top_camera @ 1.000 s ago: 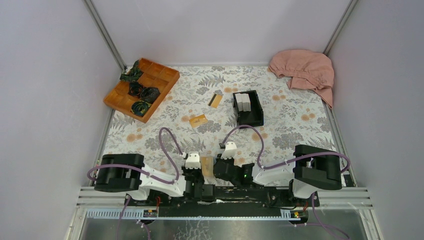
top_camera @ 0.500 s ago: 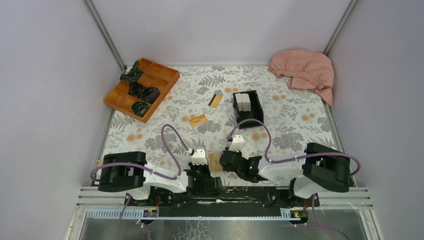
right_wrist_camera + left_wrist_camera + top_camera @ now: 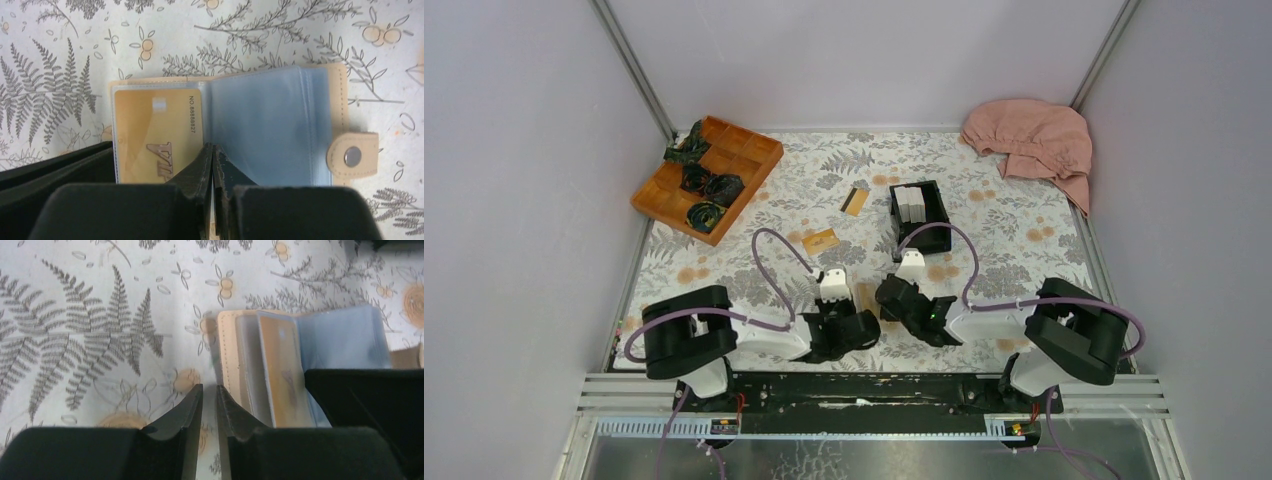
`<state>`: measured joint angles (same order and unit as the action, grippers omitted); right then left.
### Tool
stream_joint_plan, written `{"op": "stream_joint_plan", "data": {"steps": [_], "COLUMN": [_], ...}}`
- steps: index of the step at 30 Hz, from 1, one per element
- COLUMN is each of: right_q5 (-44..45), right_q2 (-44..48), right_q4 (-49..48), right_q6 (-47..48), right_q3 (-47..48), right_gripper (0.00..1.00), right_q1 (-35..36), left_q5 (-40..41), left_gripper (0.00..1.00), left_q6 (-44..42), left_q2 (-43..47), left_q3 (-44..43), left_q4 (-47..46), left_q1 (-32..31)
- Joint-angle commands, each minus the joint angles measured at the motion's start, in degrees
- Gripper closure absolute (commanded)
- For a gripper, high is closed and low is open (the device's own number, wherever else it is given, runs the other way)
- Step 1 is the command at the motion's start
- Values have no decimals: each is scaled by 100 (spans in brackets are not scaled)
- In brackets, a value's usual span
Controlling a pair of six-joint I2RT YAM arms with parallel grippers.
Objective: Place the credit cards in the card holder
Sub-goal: Move the card holder to the center of the board.
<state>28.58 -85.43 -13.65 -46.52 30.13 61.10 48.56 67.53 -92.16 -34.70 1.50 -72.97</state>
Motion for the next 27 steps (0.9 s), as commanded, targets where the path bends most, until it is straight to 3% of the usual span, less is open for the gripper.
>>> {"op": "stream_joint_plan", "data": {"steps": [1,10,19,27], "right_q5": [-487,-546,-382,-358], "right_q2": [-400,-396,216,535], "right_q4": [312,257,684,792], "right_q6": [379,564,694,844], "right_q3": [52,88,157,294], "right_gripper": [94,94,91,87], "right_q1": [-222,-467,-460,-466], "left_q5": [-901,-1018,-614,-230], "left_gripper": [76,76,71,67], "left_q6": [-657,-631,35,-72], "left_q2": [-371,-431,592,1294], "left_q3": [-67,-20,426,296], "left_q4": [-531,-338,692,1347], "left_q1": [449,667,663,661]}}
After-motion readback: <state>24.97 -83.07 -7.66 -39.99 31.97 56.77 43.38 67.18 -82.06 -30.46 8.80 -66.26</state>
